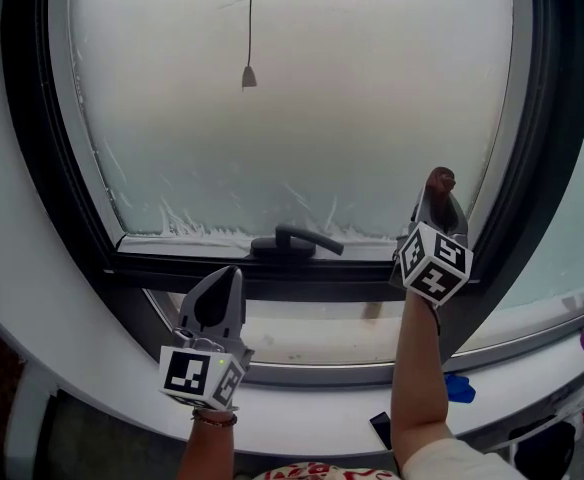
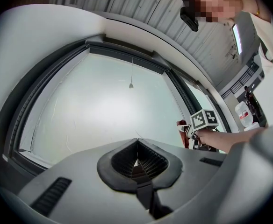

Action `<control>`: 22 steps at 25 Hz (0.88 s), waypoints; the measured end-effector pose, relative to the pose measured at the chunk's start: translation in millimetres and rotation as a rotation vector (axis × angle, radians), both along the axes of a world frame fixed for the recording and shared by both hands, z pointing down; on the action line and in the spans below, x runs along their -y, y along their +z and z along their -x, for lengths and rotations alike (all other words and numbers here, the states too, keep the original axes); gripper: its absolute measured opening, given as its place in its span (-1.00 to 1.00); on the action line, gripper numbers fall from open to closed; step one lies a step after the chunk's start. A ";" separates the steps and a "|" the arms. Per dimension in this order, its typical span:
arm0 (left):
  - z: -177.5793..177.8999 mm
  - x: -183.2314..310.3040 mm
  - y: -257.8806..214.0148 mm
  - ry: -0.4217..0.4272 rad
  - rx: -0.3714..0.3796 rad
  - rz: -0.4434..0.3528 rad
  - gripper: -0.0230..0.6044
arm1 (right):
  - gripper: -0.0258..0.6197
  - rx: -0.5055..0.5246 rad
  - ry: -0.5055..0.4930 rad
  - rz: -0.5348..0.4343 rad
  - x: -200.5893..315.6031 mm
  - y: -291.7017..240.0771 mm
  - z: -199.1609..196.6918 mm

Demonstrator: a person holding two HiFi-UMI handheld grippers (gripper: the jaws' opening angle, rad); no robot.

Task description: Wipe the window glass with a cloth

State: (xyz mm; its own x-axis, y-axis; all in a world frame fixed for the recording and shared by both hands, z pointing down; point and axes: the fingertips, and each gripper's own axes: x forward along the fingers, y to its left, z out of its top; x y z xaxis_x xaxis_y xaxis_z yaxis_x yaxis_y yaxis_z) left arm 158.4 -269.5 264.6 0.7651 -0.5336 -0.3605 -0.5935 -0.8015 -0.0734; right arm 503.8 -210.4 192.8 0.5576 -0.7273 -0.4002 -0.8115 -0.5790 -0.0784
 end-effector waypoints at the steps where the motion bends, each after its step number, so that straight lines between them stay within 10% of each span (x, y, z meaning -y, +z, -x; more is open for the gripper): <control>1: 5.6 2.6 0.3 0.000 0.001 0.001 -0.86 | -0.63 -0.005 -0.004 0.006 4.8 0.0 7.4; 22: 88.4 42.6 0.1 -0.007 -0.008 0.002 -0.86 | -0.63 -0.049 -0.192 0.112 71.5 -12.0 132.7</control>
